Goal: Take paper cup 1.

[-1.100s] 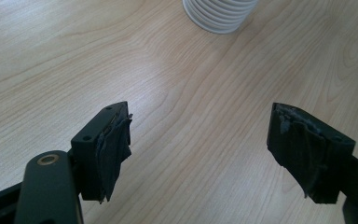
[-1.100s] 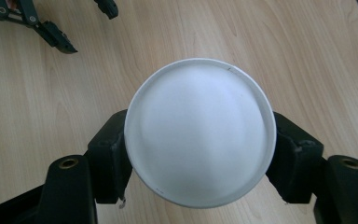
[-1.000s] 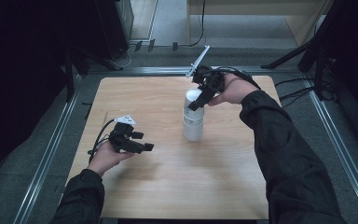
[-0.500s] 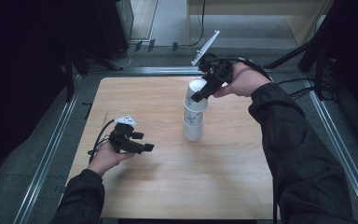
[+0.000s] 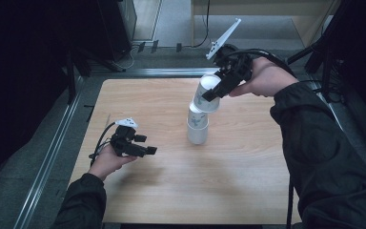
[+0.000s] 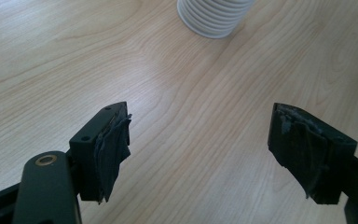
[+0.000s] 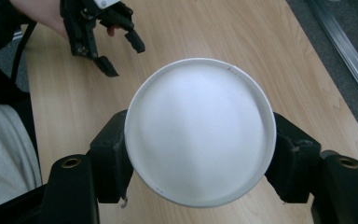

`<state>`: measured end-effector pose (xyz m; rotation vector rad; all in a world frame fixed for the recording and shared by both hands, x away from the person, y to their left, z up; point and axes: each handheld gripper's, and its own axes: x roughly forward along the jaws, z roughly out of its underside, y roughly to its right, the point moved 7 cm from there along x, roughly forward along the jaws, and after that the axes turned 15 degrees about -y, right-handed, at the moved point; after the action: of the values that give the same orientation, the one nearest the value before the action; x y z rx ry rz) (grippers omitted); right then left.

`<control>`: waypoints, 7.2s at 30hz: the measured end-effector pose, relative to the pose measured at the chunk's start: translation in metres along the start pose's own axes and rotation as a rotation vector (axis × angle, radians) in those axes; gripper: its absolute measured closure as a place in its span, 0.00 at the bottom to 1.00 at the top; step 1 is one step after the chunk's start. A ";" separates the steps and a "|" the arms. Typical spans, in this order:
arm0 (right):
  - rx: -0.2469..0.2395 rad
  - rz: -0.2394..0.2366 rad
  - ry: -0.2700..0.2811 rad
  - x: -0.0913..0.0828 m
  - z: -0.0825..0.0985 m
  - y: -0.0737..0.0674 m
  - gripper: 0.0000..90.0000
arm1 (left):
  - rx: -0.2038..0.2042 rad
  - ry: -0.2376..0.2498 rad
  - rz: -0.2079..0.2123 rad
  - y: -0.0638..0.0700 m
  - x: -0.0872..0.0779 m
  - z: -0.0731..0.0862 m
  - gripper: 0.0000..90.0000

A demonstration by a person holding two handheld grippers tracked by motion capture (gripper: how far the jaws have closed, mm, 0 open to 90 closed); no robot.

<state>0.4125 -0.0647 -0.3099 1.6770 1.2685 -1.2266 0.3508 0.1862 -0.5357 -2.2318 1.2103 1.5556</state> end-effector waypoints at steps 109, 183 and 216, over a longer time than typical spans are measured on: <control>0.017 -0.348 0.287 0.178 0.053 -0.085 0.38 | 0.457 0.020 0.229 0.097 0.040 -0.034 0.31; -0.073 -0.269 0.270 0.199 0.051 -0.085 0.38 | 0.643 -0.344 0.014 0.089 0.031 -0.046 0.33; -0.044 -0.272 0.371 0.171 0.065 -0.072 0.39 | 0.440 -0.073 0.193 0.078 0.027 -0.038 0.10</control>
<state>0.3384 -0.0510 -0.4916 1.7982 1.7832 -1.0565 0.3279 0.1002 -0.5184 -1.8094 1.6011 1.2581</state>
